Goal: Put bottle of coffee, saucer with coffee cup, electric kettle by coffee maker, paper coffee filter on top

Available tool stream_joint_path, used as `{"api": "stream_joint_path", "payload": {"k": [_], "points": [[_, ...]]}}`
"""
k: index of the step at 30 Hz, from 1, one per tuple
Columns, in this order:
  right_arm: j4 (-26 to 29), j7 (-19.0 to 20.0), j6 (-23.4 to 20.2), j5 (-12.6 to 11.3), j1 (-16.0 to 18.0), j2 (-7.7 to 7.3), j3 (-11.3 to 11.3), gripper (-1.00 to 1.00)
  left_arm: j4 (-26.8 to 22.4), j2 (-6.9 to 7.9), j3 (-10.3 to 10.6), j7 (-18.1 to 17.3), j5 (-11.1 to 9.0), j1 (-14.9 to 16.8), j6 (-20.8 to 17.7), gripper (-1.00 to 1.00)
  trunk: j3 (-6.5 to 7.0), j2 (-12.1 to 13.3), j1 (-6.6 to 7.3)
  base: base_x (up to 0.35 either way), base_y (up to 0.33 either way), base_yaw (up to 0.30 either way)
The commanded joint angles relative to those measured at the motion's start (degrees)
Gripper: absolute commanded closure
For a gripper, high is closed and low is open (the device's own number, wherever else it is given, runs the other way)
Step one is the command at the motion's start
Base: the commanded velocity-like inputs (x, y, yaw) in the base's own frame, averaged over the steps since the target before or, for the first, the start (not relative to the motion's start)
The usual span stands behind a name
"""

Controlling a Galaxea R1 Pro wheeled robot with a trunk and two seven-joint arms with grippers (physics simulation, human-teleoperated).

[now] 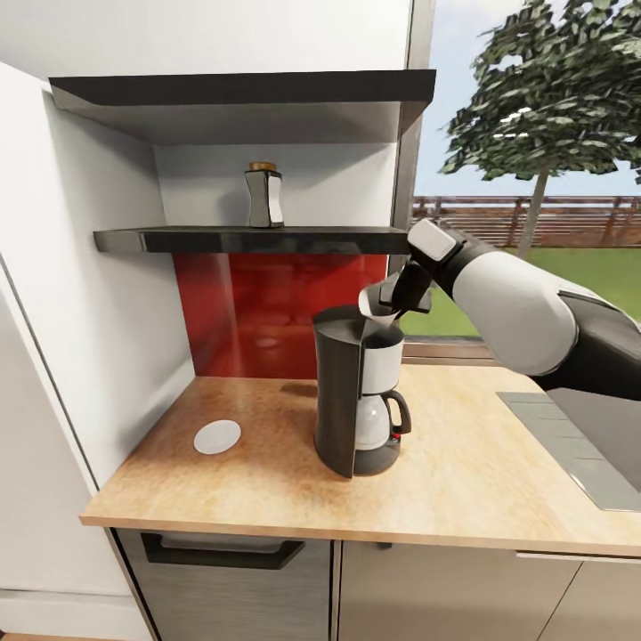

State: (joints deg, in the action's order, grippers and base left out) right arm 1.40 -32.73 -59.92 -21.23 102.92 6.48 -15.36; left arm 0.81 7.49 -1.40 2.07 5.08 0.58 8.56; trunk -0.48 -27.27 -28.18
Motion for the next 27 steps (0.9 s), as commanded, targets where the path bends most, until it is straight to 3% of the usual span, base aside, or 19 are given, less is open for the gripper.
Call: {"api": "stream_joint_path", "payload": {"k": [1,22,23,27], "points": [[0.09,-0.76,-0.08,-0.57,-0.07,0.02,-0.19,1.0,0.08,0.0,-0.16,0.22,0.54,0.04,0.24,-1.0,-0.05,-0.06,-0.02,0.0,0.0,0.0],[0.09,-0.76,-0.08,-0.57,-1.06,0.01,-0.19,1.0,0.11,-0.02,-0.11,0.22,0.54,0.04,0.26,-1.0,-0.05,-0.06,-0.02,0.0,0.0,0.0],[0.09,-0.76,-0.08,-0.57,-1.06,0.01,-0.19,-1.0,0.12,-0.02,-0.12,0.22,0.54,0.04,0.25,-1.0,-0.05,-0.06,-0.02,0.0,0.0,0.0],[0.09,-0.76,-0.08,-0.57,-1.06,0.08,-0.19,-1.0,0.1,0.04,-0.13,0.22,0.54,0.05,0.24,-1.0,-0.05,-0.06,-0.02,0.0,0.0,0.0]]}}
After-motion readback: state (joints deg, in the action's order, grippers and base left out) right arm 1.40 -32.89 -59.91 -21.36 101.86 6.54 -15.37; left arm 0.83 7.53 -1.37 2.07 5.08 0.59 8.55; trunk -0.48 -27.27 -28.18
